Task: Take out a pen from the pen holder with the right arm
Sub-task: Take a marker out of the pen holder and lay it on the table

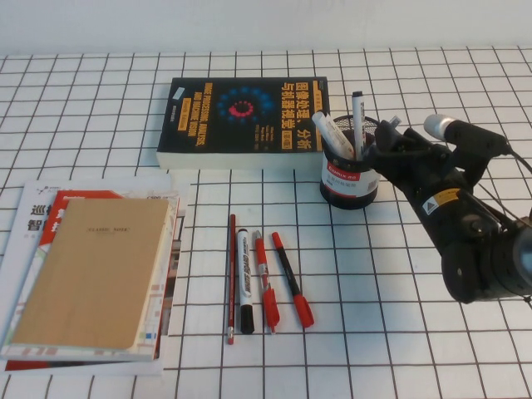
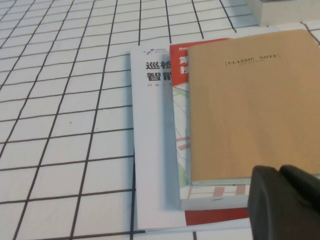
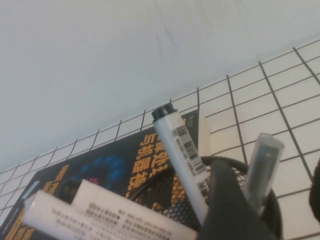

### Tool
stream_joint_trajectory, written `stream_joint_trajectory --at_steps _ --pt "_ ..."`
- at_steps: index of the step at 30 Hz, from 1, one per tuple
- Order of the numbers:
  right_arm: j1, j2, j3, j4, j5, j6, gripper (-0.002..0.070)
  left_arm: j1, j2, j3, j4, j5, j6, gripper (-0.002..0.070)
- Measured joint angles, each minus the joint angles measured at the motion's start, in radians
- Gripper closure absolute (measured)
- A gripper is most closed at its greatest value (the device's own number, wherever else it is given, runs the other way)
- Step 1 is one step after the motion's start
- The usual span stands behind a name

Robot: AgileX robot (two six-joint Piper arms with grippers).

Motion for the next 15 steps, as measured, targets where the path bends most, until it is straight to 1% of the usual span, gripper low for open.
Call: stream_joint_trajectory --at_steps 15 --pt "-0.019 0.061 -0.112 0.033 0.029 0.000 0.0352 0.000 0.000 0.000 0.000 0.000 0.000 0.0679"
